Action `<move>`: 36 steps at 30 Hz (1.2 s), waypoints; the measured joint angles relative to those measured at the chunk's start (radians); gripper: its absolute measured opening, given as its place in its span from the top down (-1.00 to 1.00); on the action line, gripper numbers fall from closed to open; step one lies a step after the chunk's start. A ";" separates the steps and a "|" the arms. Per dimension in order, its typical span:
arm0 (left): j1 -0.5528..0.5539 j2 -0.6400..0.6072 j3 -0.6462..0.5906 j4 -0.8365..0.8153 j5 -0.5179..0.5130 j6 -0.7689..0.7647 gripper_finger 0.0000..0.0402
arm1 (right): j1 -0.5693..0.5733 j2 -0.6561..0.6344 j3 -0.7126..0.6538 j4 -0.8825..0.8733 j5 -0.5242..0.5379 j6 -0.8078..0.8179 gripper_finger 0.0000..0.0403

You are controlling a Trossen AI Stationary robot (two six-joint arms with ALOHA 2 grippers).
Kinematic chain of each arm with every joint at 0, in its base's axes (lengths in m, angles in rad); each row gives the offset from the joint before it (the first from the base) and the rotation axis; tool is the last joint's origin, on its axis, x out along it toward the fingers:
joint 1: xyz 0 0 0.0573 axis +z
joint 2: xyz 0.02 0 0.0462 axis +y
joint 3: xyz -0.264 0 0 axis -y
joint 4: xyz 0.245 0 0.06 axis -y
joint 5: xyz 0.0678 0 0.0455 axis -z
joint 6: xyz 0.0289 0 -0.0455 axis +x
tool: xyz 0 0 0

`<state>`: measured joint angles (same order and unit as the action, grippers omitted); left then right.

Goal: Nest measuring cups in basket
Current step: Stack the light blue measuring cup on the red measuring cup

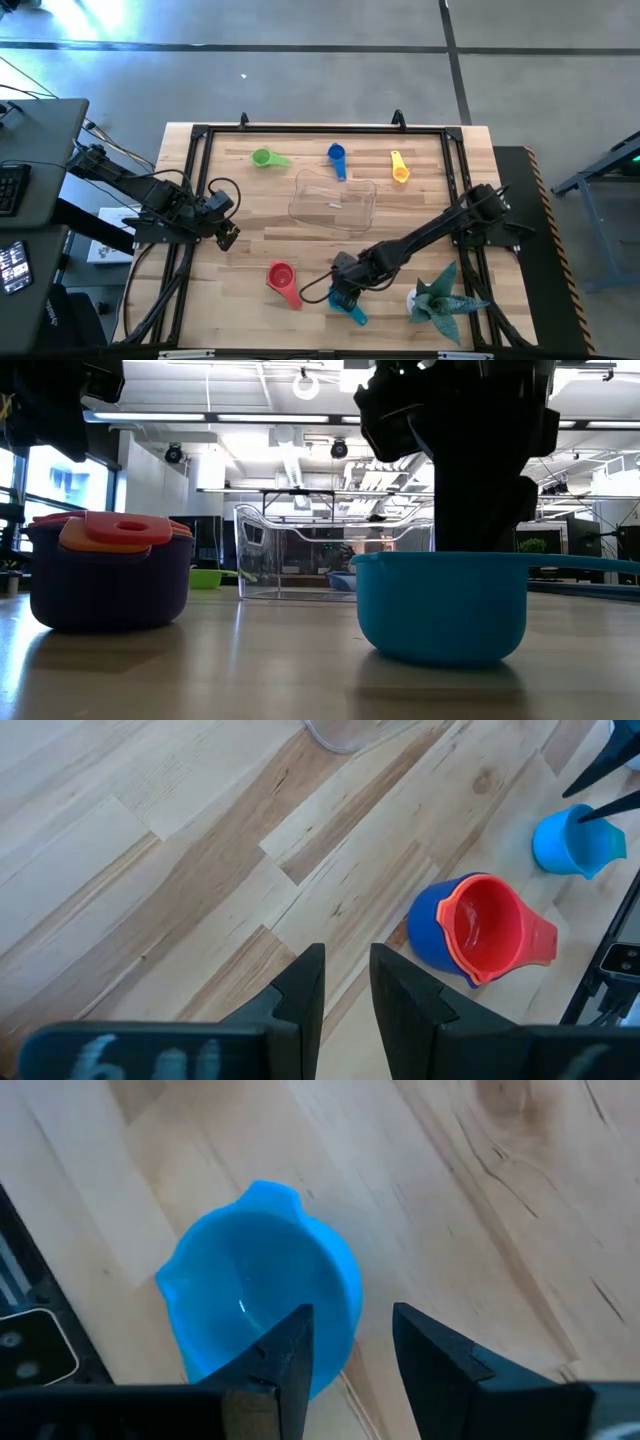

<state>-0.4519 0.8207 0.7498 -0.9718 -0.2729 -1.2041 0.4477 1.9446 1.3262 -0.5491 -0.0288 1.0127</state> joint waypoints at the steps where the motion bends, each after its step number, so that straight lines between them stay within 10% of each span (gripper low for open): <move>1: 0.000 0.000 0.000 0.000 0.000 0.000 0.63 | 0.000 0.003 0.000 0.002 0.000 0.003 0.35; 13: 0.000 0.000 0.000 0.000 0.000 0.001 0.63 | -0.014 0.013 0.000 0.025 -0.044 0.080 0.95; 23: 0.000 0.000 0.000 0.000 0.000 -0.004 0.63 | -0.042 -0.024 0.000 0.102 -0.045 0.287 0.98; 36: 0.000 0.000 0.000 0.001 0.000 -0.015 0.63 | -0.074 -0.052 0.084 0.339 0.200 0.352 0.99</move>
<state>-0.4519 0.8207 0.7498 -0.9707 -0.2729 -1.2194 0.3734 1.8923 1.4106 -0.2098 0.1709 1.3650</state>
